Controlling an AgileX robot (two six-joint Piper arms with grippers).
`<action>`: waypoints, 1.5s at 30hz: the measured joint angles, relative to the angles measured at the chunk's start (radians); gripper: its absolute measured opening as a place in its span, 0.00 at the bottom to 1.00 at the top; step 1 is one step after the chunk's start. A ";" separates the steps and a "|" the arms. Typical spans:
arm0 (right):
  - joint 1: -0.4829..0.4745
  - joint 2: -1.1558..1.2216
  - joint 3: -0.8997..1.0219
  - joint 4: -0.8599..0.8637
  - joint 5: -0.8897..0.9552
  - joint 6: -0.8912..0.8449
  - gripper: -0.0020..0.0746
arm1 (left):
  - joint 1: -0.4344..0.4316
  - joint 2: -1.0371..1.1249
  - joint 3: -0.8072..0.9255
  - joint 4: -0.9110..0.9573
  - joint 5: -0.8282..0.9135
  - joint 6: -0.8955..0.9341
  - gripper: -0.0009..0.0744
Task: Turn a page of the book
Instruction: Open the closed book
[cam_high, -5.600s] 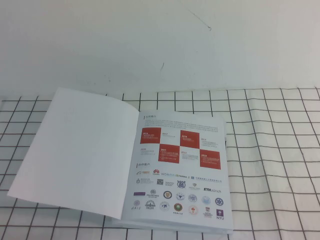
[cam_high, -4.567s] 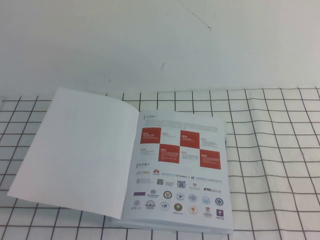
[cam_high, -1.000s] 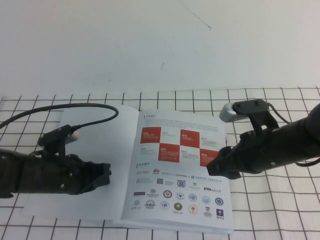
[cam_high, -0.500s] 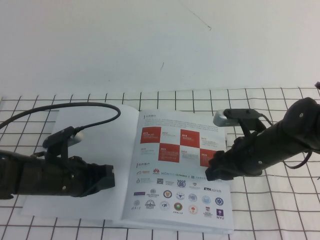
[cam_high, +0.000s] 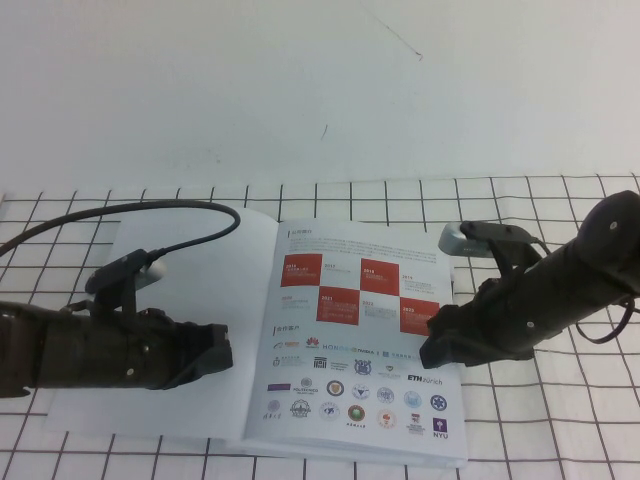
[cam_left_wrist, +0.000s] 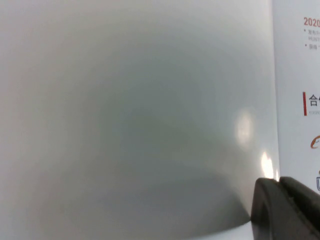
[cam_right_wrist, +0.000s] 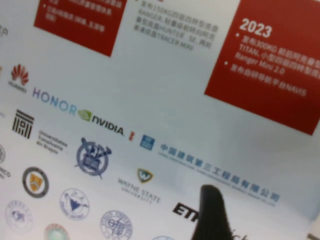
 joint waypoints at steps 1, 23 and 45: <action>0.004 0.002 -0.002 0.002 0.001 -0.004 0.63 | 0.000 0.000 0.000 -0.008 0.000 0.005 0.01; 0.029 0.020 -0.002 0.604 0.056 -0.490 0.62 | 0.000 0.084 0.000 -0.083 0.039 0.054 0.01; 0.031 0.020 -0.044 0.956 0.374 -0.747 0.62 | 0.000 0.016 0.000 -0.154 0.035 0.170 0.01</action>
